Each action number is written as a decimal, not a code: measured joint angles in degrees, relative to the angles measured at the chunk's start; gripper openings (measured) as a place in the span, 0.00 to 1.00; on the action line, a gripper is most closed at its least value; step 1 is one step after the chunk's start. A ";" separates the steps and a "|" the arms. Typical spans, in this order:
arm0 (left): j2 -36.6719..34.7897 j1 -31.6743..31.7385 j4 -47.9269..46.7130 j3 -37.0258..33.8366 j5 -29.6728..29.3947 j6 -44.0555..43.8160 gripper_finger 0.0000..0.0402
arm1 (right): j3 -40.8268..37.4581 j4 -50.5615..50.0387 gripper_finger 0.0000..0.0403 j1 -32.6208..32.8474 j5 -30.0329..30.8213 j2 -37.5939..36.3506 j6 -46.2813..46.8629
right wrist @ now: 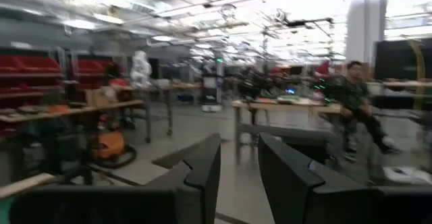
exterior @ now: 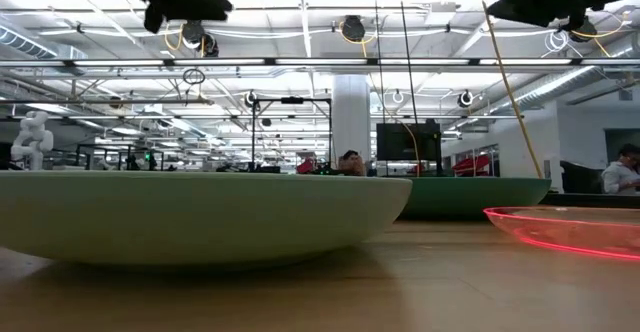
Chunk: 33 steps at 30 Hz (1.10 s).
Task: Stack plastic plates
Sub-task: Stack the dark blue plate on top of the dark green plate
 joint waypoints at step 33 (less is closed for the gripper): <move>28.16 8.56 4.56 15.67 9.32 -6.46 0.27 | 0.02 -20.33 0.23 1.07 -16.71 2.40 22.49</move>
